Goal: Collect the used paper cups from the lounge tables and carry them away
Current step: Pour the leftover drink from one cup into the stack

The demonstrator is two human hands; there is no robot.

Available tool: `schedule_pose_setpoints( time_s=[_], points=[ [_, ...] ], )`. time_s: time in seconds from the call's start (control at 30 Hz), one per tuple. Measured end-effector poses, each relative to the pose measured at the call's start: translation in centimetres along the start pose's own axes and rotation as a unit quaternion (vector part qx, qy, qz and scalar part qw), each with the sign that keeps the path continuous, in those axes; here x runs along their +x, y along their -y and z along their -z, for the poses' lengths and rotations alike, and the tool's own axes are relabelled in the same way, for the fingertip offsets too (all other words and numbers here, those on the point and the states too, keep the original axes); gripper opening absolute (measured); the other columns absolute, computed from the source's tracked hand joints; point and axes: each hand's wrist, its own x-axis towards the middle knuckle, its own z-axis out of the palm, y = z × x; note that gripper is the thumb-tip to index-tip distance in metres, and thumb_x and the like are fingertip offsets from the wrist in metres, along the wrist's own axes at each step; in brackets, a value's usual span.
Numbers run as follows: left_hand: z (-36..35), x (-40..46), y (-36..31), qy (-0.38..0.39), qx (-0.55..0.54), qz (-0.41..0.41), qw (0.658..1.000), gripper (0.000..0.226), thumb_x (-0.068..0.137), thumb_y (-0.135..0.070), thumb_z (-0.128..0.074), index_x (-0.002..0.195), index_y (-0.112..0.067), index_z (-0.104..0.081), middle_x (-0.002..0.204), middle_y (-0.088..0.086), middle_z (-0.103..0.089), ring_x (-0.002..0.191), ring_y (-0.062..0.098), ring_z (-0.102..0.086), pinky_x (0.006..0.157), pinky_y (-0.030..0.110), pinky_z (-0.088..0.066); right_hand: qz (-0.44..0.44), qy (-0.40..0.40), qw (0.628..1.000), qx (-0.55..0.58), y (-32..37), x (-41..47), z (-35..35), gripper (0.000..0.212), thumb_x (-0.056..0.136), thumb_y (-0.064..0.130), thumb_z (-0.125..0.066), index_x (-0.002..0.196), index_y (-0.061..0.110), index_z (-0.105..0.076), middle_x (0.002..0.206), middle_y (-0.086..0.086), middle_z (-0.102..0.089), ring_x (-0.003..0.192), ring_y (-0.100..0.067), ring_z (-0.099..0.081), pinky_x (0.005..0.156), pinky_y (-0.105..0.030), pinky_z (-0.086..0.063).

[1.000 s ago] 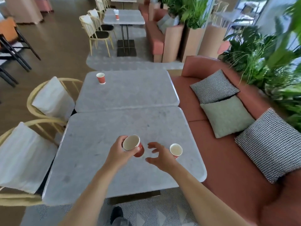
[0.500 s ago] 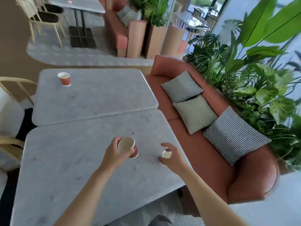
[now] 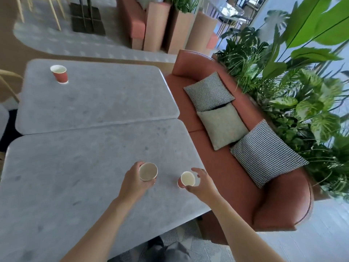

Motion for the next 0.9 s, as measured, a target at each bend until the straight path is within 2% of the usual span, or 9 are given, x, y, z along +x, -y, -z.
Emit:
schedule_pose_setpoints(
  time_s=[0.07, 0.2, 0.3, 0.4, 0.5, 0.57, 0.67, 0.8, 0.9],
  points=[
    [-1.0, 0.3, 0.2, 0.005, 0.03, -0.001, 1.0, 0.07, 0.069, -0.042, -0.097, 0.128, -0.031, -0.059, 0.116, -0.012, -0.069, 0.109, 0.019, -0.066, 0.092, 0.042, -0.056, -0.001, 0.012, 1.0, -0.002, -0.9, 0.8, 0.3, 0.086, 0.076, 0.037, -0.091, 0.15, 0.027, -0.05, 0.144, 0.013, -0.049, 0.12, -0.008, -0.052, 0.092, -0.022, -0.041],
    [-2.7, 0.8, 0.5, 0.012, 0.07, 0.011, 0.997, 0.07, 0.071, -0.037, -0.097, 0.129, -0.028, -0.059, 0.117, -0.007, -0.07, 0.111, 0.025, -0.066, 0.092, 0.045, -0.056, 0.001, 0.033, 0.999, -0.003, -2.7, 2.4, 0.9, 0.088, 0.077, 0.032, -0.091, 0.153, 0.027, -0.047, 0.153, 0.008, -0.047, 0.129, -0.014, -0.054, 0.092, -0.024, -0.05],
    [-3.9, 1.0, 0.4, 0.015, 0.1, 0.029, 0.994, 0.068, 0.072, -0.033, -0.096, 0.129, -0.025, -0.061, 0.119, 0.0, -0.071, 0.108, 0.032, -0.068, 0.091, 0.047, -0.057, 0.01, 0.052, 0.999, -0.009, -3.8, 3.6, 1.1, 0.089, 0.078, 0.031, -0.092, 0.155, 0.024, -0.046, 0.155, 0.003, -0.047, 0.138, -0.02, -0.052, 0.11, -0.038, -0.048],
    [-4.8, 0.8, 0.4, 0.029, 0.134, 0.051, 0.989, 0.065, 0.071, -0.034, -0.096, 0.126, -0.024, -0.061, 0.118, -0.001, -0.071, 0.109, 0.028, -0.066, 0.092, 0.044, -0.056, 0.009, 0.076, 0.997, -0.009, -4.7, 4.3, 0.9, 0.091, 0.078, 0.034, -0.092, 0.156, 0.026, -0.044, 0.155, 0.004, -0.047, 0.138, -0.02, -0.051, 0.11, -0.038, -0.047],
    [-5.6, 0.0, 0.8, 0.04, 0.161, 0.071, 0.984, 0.06, 0.068, -0.035, -0.096, 0.116, -0.025, -0.062, 0.111, -0.004, -0.07, 0.103, 0.024, -0.066, 0.081, 0.036, -0.053, 0.018, 0.102, 0.995, -0.006, -5.3, 5.0, 0.2, 0.097, 0.078, 0.033, -0.093, 0.159, 0.024, -0.04, 0.156, 0.0, -0.047, 0.139, -0.024, -0.05, 0.114, -0.044, -0.045],
    [-6.1, -0.8, 1.7, 0.04, 0.176, 0.084, 0.98, 0.06, 0.067, -0.033, -0.097, 0.115, -0.024, -0.063, 0.11, -0.003, -0.07, 0.102, 0.025, -0.066, 0.08, 0.037, -0.053, 0.019, 0.115, 0.993, -0.006, -5.7, 5.5, -0.1, 0.103, 0.078, 0.03, -0.093, 0.162, 0.021, -0.034, 0.158, -0.003, -0.045, 0.141, -0.027, -0.048, 0.116, -0.047, -0.042],
    [-6.5, -2.2, 3.2, 0.012, 0.175, 0.093, 0.98, 0.061, 0.063, -0.035, -0.099, 0.111, -0.025, -0.062, 0.104, -0.006, -0.071, 0.094, 0.024, -0.068, 0.078, 0.04, -0.055, 0.026, 0.129, 0.991, -0.013, -6.2, 6.3, -0.8, 0.111, 0.078, 0.03, -0.093, 0.166, 0.02, -0.025, 0.162, -0.005, -0.039, 0.146, -0.029, -0.043, 0.119, -0.048, -0.039],
    [-7.4, -3.7, 4.2, -0.019, 0.166, 0.091, 0.982, 0.06, 0.059, -0.038, -0.1, 0.098, -0.033, -0.054, 0.091, -0.014, -0.067, 0.084, 0.017, -0.066, 0.064, 0.032, -0.046, 0.043, 0.133, 0.99, -0.018, -6.8, 7.4, -1.7, 0.114, 0.078, 0.033, -0.093, 0.166, 0.023, -0.022, 0.164, -0.002, -0.034, 0.145, -0.029, -0.043, 0.116, -0.046, -0.043],
    [-8.3, -4.2, 4.6, -0.045, 0.153, 0.096, 0.982, 0.06, 0.059, -0.038, -0.1, 0.096, -0.035, -0.052, 0.091, -0.015, -0.067, 0.083, 0.016, -0.065, 0.067, 0.035, -0.05, 0.057, 0.149, 0.986, -0.039, -6.7, 8.0, -2.5, 0.114, 0.077, 0.036, -0.093, 0.165, 0.023, -0.022, 0.163, -0.003, -0.033, 0.144, -0.031, -0.043, 0.114, -0.052, -0.045]
  ],
)
